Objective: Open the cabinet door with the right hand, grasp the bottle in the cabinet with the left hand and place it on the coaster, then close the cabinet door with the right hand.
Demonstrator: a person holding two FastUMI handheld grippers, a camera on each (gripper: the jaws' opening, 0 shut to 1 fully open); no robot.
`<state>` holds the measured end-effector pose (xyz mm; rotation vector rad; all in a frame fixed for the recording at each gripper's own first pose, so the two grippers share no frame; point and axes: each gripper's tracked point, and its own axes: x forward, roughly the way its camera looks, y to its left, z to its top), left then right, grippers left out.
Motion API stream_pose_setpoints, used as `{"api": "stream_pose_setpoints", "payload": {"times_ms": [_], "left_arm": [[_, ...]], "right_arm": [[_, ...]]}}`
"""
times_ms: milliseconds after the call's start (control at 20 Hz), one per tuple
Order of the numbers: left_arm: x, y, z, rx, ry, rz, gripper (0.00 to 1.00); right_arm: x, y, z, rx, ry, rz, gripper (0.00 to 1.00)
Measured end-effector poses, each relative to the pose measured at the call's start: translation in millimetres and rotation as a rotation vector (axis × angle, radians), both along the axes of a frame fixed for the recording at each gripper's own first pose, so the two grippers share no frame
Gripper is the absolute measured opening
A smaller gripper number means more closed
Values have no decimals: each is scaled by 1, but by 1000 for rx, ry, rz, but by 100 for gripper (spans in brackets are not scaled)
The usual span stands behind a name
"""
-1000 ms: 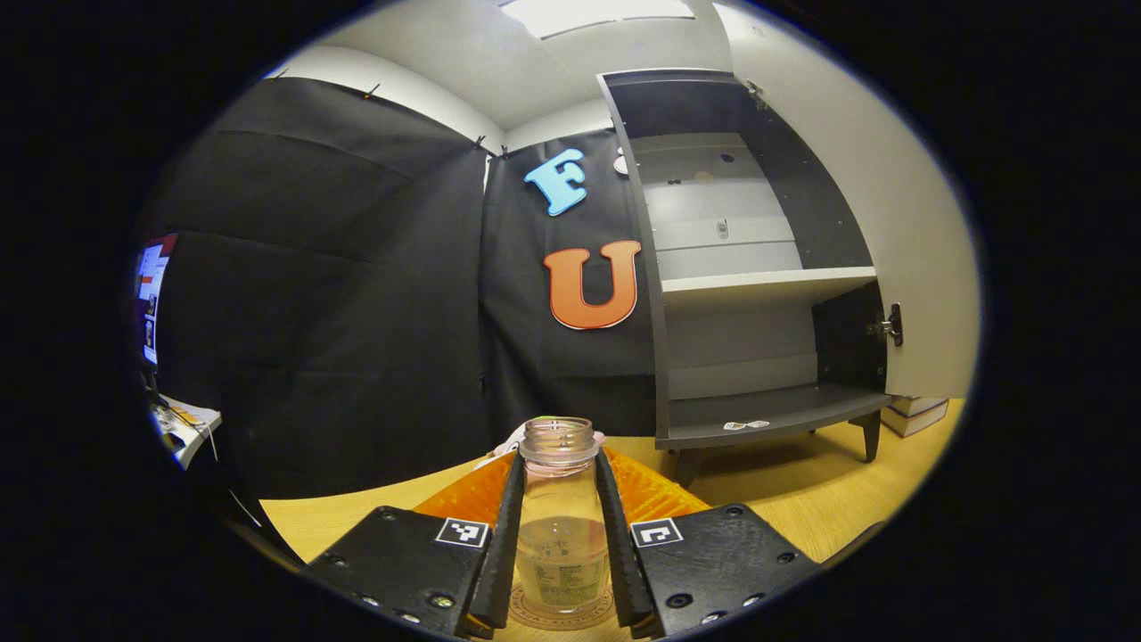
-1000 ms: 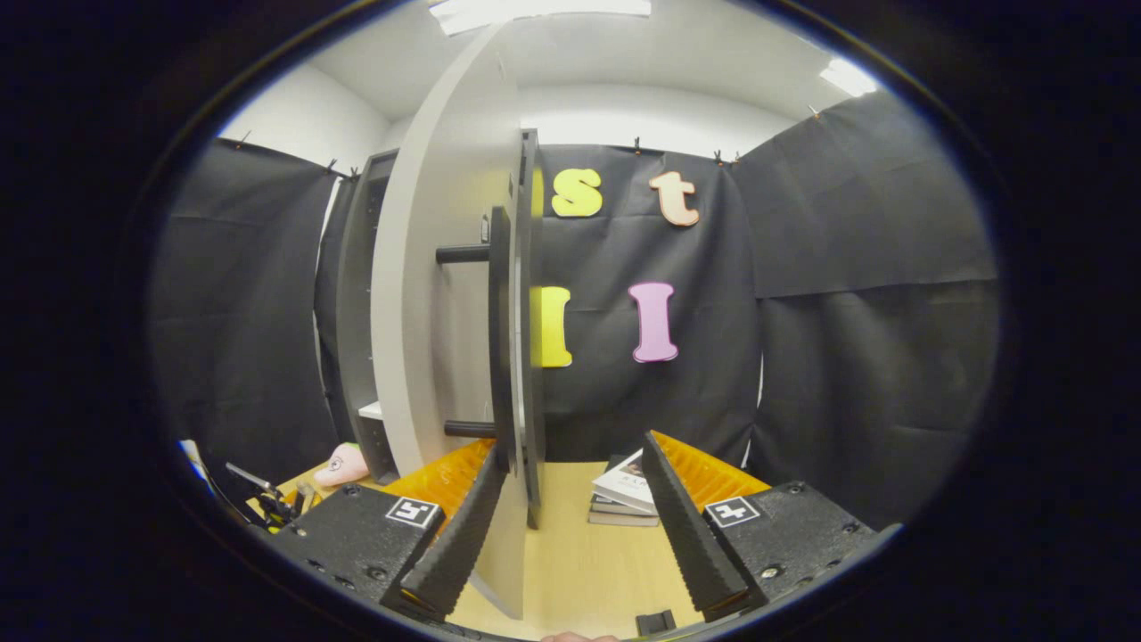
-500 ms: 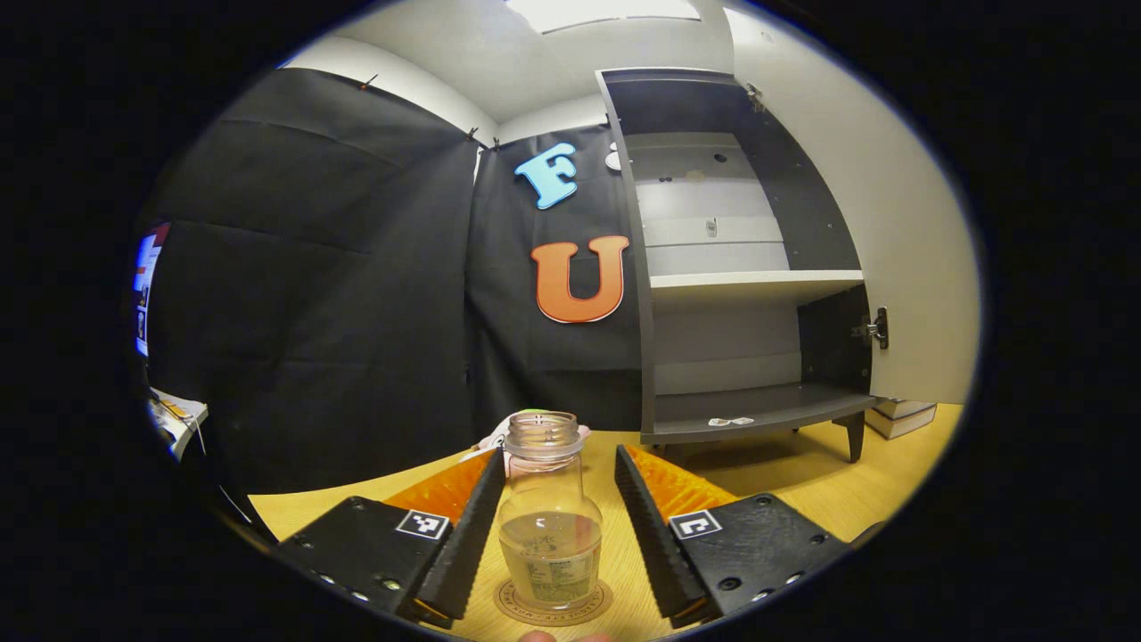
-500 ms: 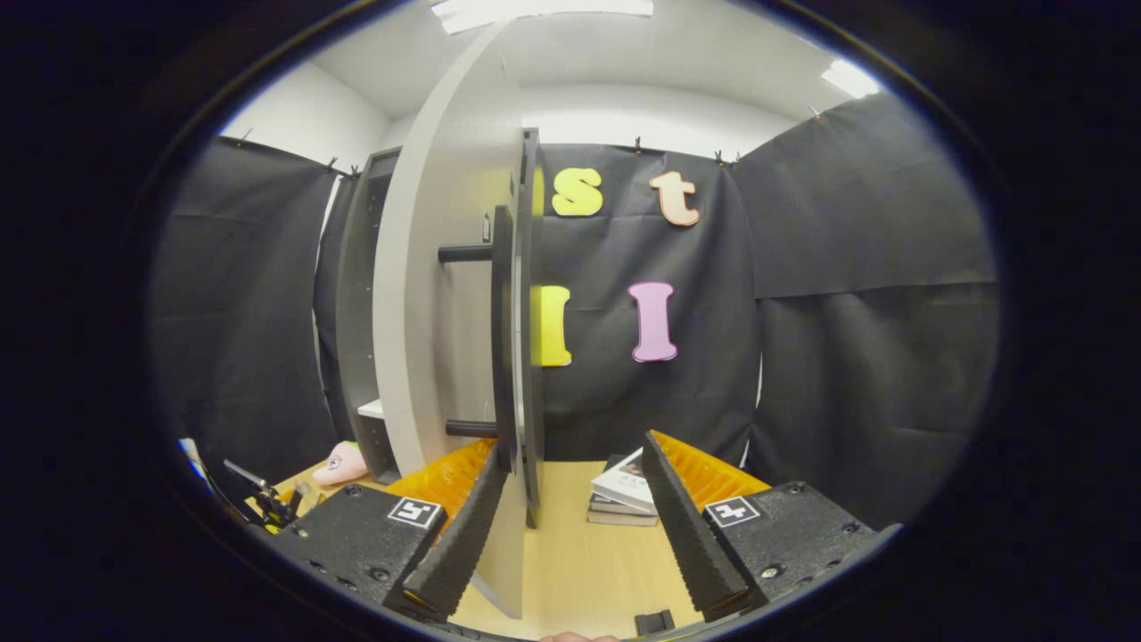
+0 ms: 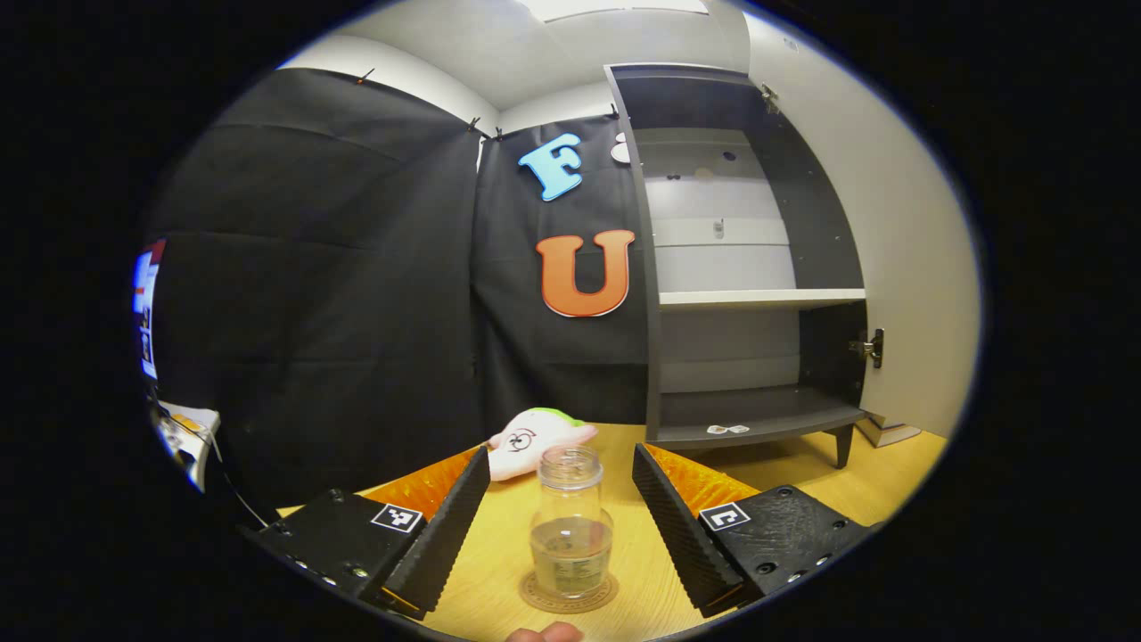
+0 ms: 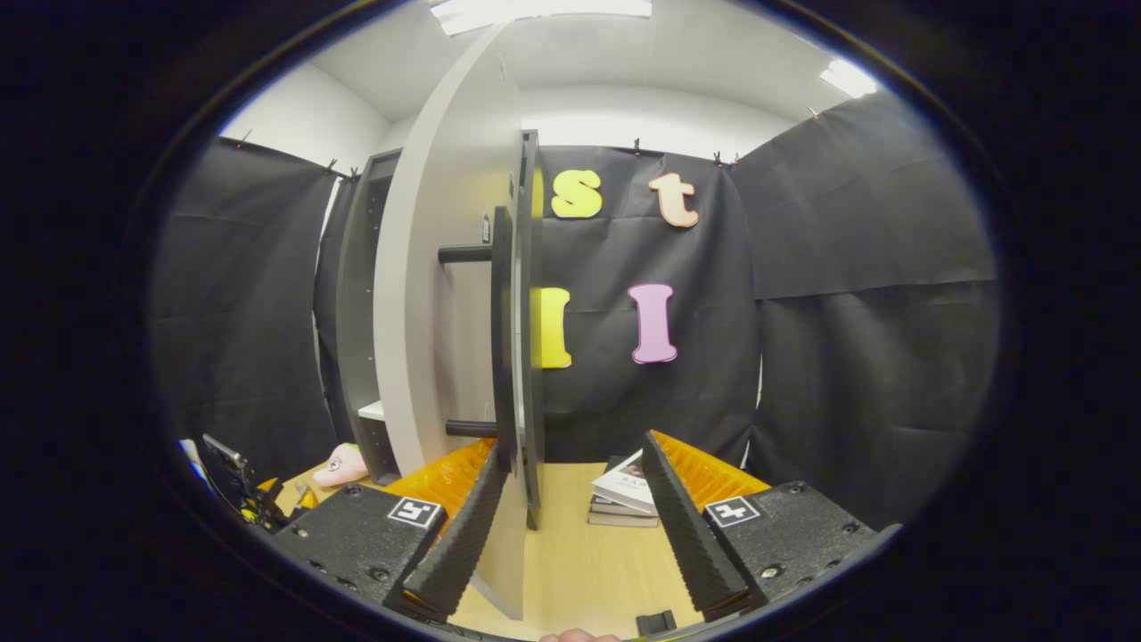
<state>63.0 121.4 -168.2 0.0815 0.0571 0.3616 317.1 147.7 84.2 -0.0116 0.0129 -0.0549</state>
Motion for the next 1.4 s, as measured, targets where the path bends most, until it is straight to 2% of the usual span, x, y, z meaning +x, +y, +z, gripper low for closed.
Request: {"api": "stream_pose_setpoints", "payload": {"times_ms": [150,400,600,650,900,1050,1400], "left_arm": [[-5,-12,28,-71,4,-49,96],[-15,-17,89,8,-31,-66,96],[-18,-56,113,-43,-12,-172,96],[-20,-67,122,-49,-19,-198,96],[-24,-105,161,-45,-59,-291,96],[-29,-115,172,-53,-67,-323,96],[-49,-104,164,-29,-32,-318,96]], "right_arm": [[0,3,1,-2,-9,3,93],[1,3,-1,6,-35,12,92],[2,2,-2,18,-38,21,90],[2,3,-3,22,-38,19,93],[2,11,-2,2,-30,28,89],[1,17,-1,-6,-30,22,90],[9,59,-5,13,-17,141,90]]}}
